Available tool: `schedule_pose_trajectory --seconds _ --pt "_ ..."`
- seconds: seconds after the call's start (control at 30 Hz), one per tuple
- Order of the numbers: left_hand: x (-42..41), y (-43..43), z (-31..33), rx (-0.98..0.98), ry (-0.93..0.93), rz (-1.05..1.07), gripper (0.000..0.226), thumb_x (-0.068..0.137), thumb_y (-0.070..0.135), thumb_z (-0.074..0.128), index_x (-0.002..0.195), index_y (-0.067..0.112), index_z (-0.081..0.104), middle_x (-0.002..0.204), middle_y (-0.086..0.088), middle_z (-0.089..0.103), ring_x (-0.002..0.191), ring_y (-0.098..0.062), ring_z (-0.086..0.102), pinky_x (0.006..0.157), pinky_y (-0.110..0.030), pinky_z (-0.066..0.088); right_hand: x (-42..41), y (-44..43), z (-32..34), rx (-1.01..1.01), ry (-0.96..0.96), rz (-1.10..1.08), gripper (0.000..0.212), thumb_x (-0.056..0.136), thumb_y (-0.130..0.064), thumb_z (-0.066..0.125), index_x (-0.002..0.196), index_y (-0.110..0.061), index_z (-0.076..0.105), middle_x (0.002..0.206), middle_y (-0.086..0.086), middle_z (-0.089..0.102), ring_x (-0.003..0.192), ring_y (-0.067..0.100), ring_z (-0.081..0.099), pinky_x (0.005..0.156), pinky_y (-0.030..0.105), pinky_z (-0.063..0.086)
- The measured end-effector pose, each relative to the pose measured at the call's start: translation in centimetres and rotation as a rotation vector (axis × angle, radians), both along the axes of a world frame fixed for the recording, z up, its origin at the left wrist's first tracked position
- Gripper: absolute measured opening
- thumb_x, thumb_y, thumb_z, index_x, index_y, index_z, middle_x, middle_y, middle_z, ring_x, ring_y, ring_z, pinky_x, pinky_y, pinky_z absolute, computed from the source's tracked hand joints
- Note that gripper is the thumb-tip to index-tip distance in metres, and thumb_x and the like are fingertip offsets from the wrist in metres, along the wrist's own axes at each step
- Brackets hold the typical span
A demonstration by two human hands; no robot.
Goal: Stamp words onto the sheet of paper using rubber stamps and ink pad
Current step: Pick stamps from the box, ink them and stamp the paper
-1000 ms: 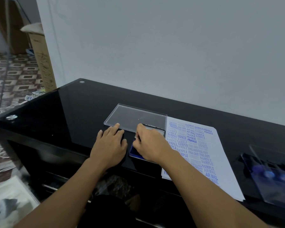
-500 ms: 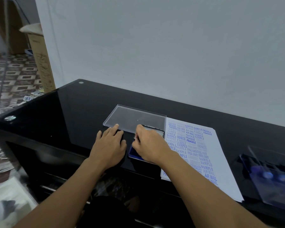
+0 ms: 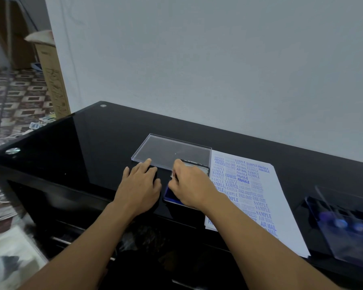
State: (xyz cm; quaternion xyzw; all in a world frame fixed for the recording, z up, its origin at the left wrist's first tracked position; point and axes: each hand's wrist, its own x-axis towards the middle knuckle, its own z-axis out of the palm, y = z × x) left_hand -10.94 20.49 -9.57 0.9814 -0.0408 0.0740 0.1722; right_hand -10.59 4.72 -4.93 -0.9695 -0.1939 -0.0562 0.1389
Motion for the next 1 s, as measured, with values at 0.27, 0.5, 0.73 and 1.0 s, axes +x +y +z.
schedule_pose_trajectory --seconds 0.27,0.5,0.73,1.0 --pt "0.09 -0.04 -0.03 0.003 0.023 0.009 0.043 0.102 0.036 0.036 0.141 0.019 0.045 0.164 -0.002 0.017 0.149 -0.018 0.020 0.120 -0.057 0.010 0.04 -0.06 -0.25 0.012 -0.011 0.003 0.012 0.096 -0.023 0.047 0.098 -0.011 0.045 0.081 0.013 0.062 0.074 0.034 0.056 0.059 0.038 0.042" --pt "0.15 -0.12 0.06 -0.009 0.037 0.013 0.042 0.102 0.035 0.036 0.140 0.019 0.046 0.164 -0.001 0.017 0.149 -0.019 0.020 0.119 -0.059 0.008 -0.01 -0.10 -0.27 0.023 -0.014 0.005 0.012 0.095 -0.022 0.048 0.098 -0.011 0.045 0.081 0.013 0.061 0.074 0.033 0.055 0.058 0.036 0.039" --pt "0.12 -0.15 0.19 -0.025 0.042 0.017 0.040 0.102 0.034 0.037 0.138 0.019 0.048 0.164 -0.002 0.016 0.149 -0.020 0.019 0.118 -0.060 0.006 -0.08 -0.03 -0.19 0.020 -0.012 0.000 0.012 0.095 -0.023 0.048 0.097 -0.011 0.044 0.081 0.013 0.062 0.074 0.033 0.056 0.061 0.038 0.043" --pt "0.01 -0.22 0.34 -0.039 0.040 0.014 0.040 0.102 0.032 0.037 0.137 0.018 0.048 0.164 -0.002 0.016 0.150 -0.019 0.018 0.117 -0.063 0.005 -0.05 0.02 -0.27 0.015 -0.023 -0.006 0.011 0.095 -0.022 0.048 0.097 -0.012 0.045 0.080 0.012 0.062 0.073 0.032 0.057 0.062 0.040 0.048"
